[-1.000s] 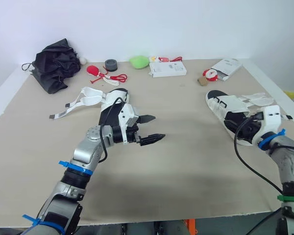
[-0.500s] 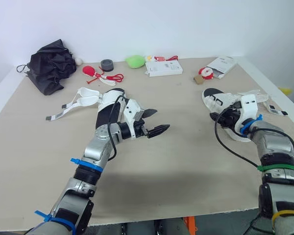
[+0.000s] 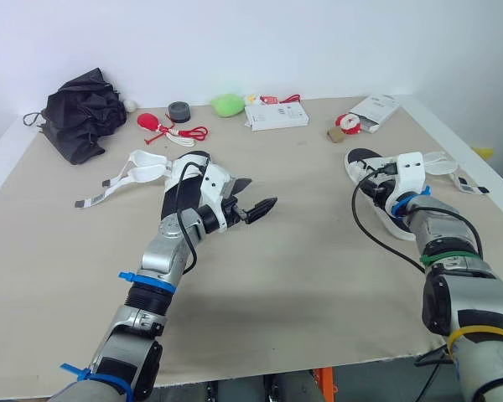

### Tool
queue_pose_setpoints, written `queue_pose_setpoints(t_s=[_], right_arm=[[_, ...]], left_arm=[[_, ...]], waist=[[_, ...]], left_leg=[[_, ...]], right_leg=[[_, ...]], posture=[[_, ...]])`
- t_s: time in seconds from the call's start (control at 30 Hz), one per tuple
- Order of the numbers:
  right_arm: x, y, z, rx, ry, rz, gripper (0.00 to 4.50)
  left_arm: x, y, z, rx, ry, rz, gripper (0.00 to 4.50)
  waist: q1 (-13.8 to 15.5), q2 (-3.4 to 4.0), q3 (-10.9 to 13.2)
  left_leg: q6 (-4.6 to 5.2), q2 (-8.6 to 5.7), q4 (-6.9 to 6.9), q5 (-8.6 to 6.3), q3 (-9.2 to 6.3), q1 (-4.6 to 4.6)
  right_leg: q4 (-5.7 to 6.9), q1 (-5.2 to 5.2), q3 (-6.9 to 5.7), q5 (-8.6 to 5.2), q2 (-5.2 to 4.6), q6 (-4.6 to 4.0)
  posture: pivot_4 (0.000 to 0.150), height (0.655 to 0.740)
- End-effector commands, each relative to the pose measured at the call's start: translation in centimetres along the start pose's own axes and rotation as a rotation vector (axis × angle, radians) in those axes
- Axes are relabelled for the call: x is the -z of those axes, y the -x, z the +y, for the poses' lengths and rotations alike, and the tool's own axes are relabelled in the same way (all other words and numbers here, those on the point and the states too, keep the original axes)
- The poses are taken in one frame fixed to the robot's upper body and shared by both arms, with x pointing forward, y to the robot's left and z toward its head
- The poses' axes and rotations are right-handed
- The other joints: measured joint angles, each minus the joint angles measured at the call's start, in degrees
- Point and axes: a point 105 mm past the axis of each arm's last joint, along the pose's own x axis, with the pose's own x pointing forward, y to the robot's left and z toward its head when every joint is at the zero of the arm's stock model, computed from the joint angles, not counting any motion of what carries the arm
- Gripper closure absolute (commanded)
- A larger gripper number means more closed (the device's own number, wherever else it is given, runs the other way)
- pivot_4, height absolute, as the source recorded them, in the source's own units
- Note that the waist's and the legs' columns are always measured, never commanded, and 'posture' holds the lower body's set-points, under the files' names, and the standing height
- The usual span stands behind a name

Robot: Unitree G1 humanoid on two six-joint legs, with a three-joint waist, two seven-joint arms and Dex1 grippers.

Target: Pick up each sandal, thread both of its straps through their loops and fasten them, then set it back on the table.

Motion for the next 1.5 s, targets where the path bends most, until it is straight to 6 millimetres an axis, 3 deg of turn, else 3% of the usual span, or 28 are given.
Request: queue_pose_setpoints(t_s=[0.03, 0.1, 0.13, 0.37, 0.5, 0.53, 0.6, 0.67, 0.77, 0.9, 1.17, 1.27, 1.5], right_arm=[[-1.7, -0.1, -0.2, 0.008, -0.012, -0.063, 3.43], [-1.6, -0.3, 0.3, -0.012, -0.009, -0.064, 4.32], [-1.5, -0.4, 0.8, -0.029, -0.003, -0.064, 4.47], [-1.5, -0.6, 2.7, -0.148, -0.026, -0.073, 4.47], [-2.5, 0.1, 6.8, -0.456, -0.028, -0.1, 4.47], [-2.7, 1.0, 7.9, -0.582, -0.018, -0.093, 4.47], [-3.4, 4.8, 11.0, -0.888, 0.043, -0.09, 4.47], [-2.7, 8.6, 13.8, -1.104, 0.117, -0.046, 4.47], [-1.4, 11.6, 15.3, -1.236, 0.179, 0.018, 4.47], [1.8, 15.9, 18.4, -1.49, 0.356, 0.184, 4.47], [2.7, 14.9, 19.5, -1.568, 0.459, 0.206, 4.47], [3.4, 13.5, 19.7, -1.559, 0.537, 0.212, 4.47], [2.0, 10.1, 19.4, -1.496, 0.57, 0.192, 4.47]], left_arm=[[-1.7, -0.3, 0.1, -0.008, -0.037, -0.047, 0.0], [-2.0, 0.0, 0.0, 0.003, -0.025, -0.072, 0.0], [-2.3, 0.2, -0.1, 0.013, -0.017, -0.093, 0.0], [-4.4, 1.7, 0.0, 0.02, -0.019, -0.176, 0.0], [-4.4, 4.5, 0.4, 0.058, 0.006, -0.147, 0.0], [-4.6, 5.1, -0.2, 0.11, 0.01, -0.129, 0.0], [-5.6, 6.5, -1.9, 0.274, 0.054, -0.101, 0.0], [-5.7, 8.0, -2.4, 0.369, 0.05, -0.033, 0.0], [-5.4, 8.7, -2.4, 0.406, 0.022, 0.045, 0.0], [-5.8, 9.8, -1.7, 0.415, 0.012, 0.088, 0.0], [-4.2, 11.0, -2.1, 0.425, -0.053, 0.188, 0.0], [-4.2, 11.3, -2.2, 0.416, -0.057, 0.194, 0.0], [-4.5, 11.7, -2.3, 0.414, -0.065, 0.197, 0.0]], waist=[[0.0, 0.0, 0.0], [0.0, 0.0, 0.0], [0.0, 0.0, 0.0], [-1.0, -0.01, 0.0], [-2.1, -0.01, 0.0], [-2.4, -0.02, 0.0], [-2.3, -0.01, 0.0], [-2.0, 0.0, 0.0], [-1.3, 0.0, 0.0], [-1.2, -0.21, 0.0], [-1.2, -0.37, 0.1], [-1.3, -0.44, 0.1], [-1.4, -0.49, 0.1]], left_leg=[[0.0, 0.0, 0.0, 0.0, -0.01, 0.0], [0.01, 0.0, 0.0, 0.01, -0.01, 0.0], [0.01, 0.0, 0.0, 0.01, 0.0, 0.0], [0.0, 0.05, 0.0, 0.02, 0.01, 0.04], [-0.02, 0.08, -0.02, 0.03, 0.04, 0.07], [-0.03, 0.13, -0.02, 0.04, 0.04, 0.08], [-0.12, 0.28, -0.07, 0.09, -0.03, 0.01], [-0.18, 0.35, -0.06, 0.12, -0.13, -0.07], [-0.21, 0.35, -0.08, 0.12, -0.16, -0.04], [-0.07, 0.17, 0.03, 0.25, -0.12, -0.07], [-0.16, 0.33, 0.01, 0.3, -0.14, 0.02], [-0.16, 0.36, 0.0, 0.3, -0.13, 0.02], [-0.32, 0.48, 0.0, 0.45, -0.11, 0.1]], right_leg=[[0.0, 0.0, -0.01, 0.0, 0.0, 0.0], [0.01, 0.0, -0.01, 0.01, 0.0, -0.01], [0.01, 0.0, -0.01, 0.01, 0.0, -0.01], [0.01, 0.01, 0.02, 0.05, 0.04, -0.05], [0.02, 0.0, 0.07, 0.17, 0.09, -0.25], [0.02, -0.01, 0.08, 0.17, 0.14, -0.25], [0.05, -0.07, 0.09, 0.15, 0.21, -0.28], [0.09, -0.11, 0.01, 0.12, 0.21, -0.32], [0.12, -0.11, -0.2, -0.01, 0.21, -0.25], [0.09, -0.12, -0.17, -0.01, 0.03, -0.34], [0.1, -0.12, -0.21, 0.0, 0.18, -0.58], [0.1, -0.13, -0.21, -0.02, 0.22, -0.6], [0.14, -0.11, -0.21, 0.08, 0.32, -0.68]], posture=[[0.15, 0.74], [0.15, 0.74], [0.15, 0.74], [0.15, 0.74], [0.15, 0.74], [0.15, 0.74], [0.15, 0.74], [0.15, 0.74], [0.15, 0.74], [0.15, 0.74], [0.15, 0.74], [0.15, 0.74], [0.15, 0.74]])
